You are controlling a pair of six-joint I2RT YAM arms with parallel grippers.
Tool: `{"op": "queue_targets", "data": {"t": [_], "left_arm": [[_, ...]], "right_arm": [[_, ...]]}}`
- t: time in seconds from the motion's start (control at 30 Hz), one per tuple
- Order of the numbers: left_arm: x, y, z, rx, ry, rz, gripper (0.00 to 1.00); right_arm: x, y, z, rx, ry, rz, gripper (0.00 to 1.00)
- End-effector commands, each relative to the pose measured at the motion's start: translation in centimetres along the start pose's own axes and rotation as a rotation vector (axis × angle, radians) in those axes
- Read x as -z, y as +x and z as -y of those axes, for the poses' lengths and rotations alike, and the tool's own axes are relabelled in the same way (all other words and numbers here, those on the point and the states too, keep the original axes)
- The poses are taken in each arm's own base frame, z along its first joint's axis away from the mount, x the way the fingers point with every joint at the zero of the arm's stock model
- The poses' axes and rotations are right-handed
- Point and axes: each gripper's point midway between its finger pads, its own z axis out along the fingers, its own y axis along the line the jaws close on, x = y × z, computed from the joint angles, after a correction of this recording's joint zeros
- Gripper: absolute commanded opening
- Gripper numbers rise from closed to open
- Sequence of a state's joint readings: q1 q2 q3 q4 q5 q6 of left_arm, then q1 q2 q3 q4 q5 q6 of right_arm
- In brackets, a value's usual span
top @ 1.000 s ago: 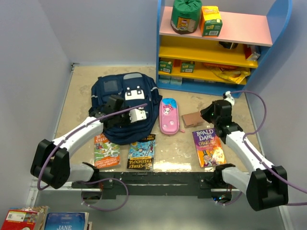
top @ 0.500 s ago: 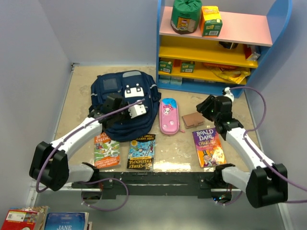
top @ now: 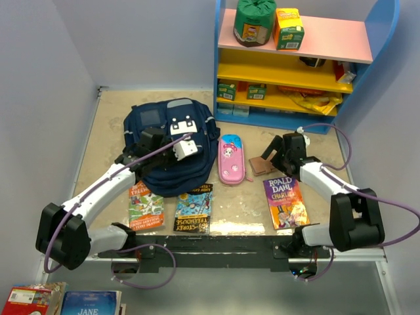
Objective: Pack the student bag
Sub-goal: Pick up the stationery from the center of the board.
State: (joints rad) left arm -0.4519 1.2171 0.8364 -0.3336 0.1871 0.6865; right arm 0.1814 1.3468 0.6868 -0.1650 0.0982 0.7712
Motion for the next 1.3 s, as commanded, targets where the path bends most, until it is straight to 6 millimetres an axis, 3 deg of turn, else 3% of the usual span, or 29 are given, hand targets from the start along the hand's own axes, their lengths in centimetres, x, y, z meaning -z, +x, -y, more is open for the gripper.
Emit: {"op": "queue_targets", "data": {"t": [0.0,0.13,0.37,0.67,0.77,0.87,0.93,1.07,1.27], "left_arm": [[1.7,-3.2,-1.5,0.018,-0.039,0.093,0.0],[1.8,-3.3,-1.4,0.016,-0.033,0.096,0.0],[1.9,-3.3,-1.0,0.022,-0.019,0.1,0.0],[1.8,-3.2,-0.7,0.024,-0.004,0.096,0.0],[1.8,-3.2,-0.6,0.025,0.004,0.095,0.0],[1.7,-3.3,-0.6,0.026,0.009,0.095,0.0],[1.8,-3.4,-0.6,0.026,0.009,0.095,0.0],[1.9,-3.7,-0.8,0.021,0.007,0.097,0.0],[2.2,-3.9,-0.8,0.019,0.009,0.096,0.0]], "right_arm": [[0.4,-1.5,0.1,-0.036,0.048,0.048,0.99],[-0.3,-0.2,1.7,-0.035,0.091,0.026,0.99],[-3.2,0.4,2.4,-0.064,0.123,0.031,0.99],[-3.8,0.3,3.0,-0.082,0.146,0.056,0.89],[-3.9,0.6,3.4,-0.062,0.163,0.041,0.8],[-3.8,0.7,3.3,-0.05,0.158,0.034,0.65],[-3.6,0.9,3.3,-0.042,0.156,0.025,0.49],[-3.2,0.9,3.1,-0.041,0.138,0.029,0.37],[-3.0,0.8,2.2,-0.035,0.096,0.021,0.03]]}}
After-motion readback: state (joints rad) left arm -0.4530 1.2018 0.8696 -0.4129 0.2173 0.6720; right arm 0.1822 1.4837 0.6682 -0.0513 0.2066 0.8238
